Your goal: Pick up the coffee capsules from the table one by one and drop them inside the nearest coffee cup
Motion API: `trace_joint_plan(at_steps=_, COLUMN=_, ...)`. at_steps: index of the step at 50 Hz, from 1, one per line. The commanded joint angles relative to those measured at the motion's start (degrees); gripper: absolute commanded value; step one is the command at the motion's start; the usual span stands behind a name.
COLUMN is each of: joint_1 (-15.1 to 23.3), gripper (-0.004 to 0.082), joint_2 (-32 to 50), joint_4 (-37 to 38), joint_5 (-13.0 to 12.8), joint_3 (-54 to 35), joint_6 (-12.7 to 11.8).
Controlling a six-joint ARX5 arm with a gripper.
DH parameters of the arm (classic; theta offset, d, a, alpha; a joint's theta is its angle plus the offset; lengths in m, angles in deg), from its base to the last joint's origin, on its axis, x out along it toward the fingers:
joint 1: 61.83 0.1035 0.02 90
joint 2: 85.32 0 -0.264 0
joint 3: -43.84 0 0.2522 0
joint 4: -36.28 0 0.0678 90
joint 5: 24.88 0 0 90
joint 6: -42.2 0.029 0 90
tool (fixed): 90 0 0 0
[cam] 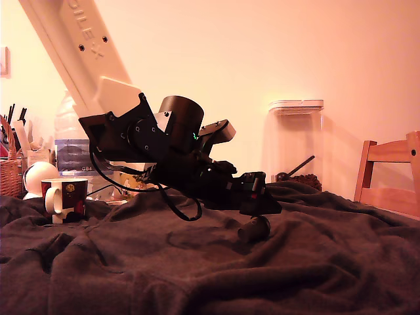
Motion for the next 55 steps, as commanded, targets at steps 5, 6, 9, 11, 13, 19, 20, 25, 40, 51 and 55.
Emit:
trace_joint_plan(at_steps=5, joint_1=-2.64, gripper=0.0569, joint_2=2.51, joint_4=0.72, joint_5=-0.04, joint_3=-0.59, joint_6=-2.56)
trace_joint_plan(at_steps=6, joint_1=-2.69, gripper=0.0569, joint_2=2.51, joint_4=1.14, joint_5=-0.04, joint_3=-0.76, joint_6=-2.58)
trace_joint_plan(at_steps=9, joint_1=-2.69, gripper=0.0569, joint_2=2.51, joint_4=3.28, joint_5=-0.04, joint_3=-1.60, joint_6=-3.26)
trace_joint_plan(at_steps=11, joint_1=-2.69, gripper=0.0569, joint_2=2.51, joint_4=5.03, joint_5=-0.02, joint_3=-2.40, joint_6=-3.54)
trace_joint_plan(at_steps=13, joint_1=-2.69, gripper=0.0569, joint_2=2.51, joint_4=6.71, joint_5=-0.02, joint_3=-3.13, joint_6=-4.26)
trace_joint_plan(at_steps=19, joint_1=-2.69, gripper=0.0569, joint_2=2.86, joint_4=8.74, joint_5=-0.02, joint_3=-4.61, joint_6=-5.11)
trace_joint_plan(at_steps=20, joint_1=-2.69, gripper=0.0569, joint_2=2.89, joint_4=8.90, joint_5=-0.02, joint_3=-4.81, joint_6=-5.09)
trace_joint_plan(at_steps=25, joint_1=-2.69, gripper=0.0569, joint_2=3.65, joint_4=11.34, joint_5=-0.09, joint_3=-7.15, joint_6=-5.09)
trace_joint_plan(at_steps=40, joint_1=-2.56, gripper=0.0569, joint_2=7.74, joint_4=20.83, joint_5=-2.43, joint_3=-17.03, joint_6=-5.07)
trace_joint_plan(at_steps=51, joint_1=-2.49, gripper=0.0569, joint_2=7.85, joint_4=24.96, joint_5=-3.56, joint_3=-22.18, joint_6=-5.09)
trace_joint_plan(at_steps=55, joint_1=-2.49, gripper=0.0569, joint_2=7.85, joint_4=25.07, joint_5=-4.22, joint_3=-22.67, joint_6=-5.07)
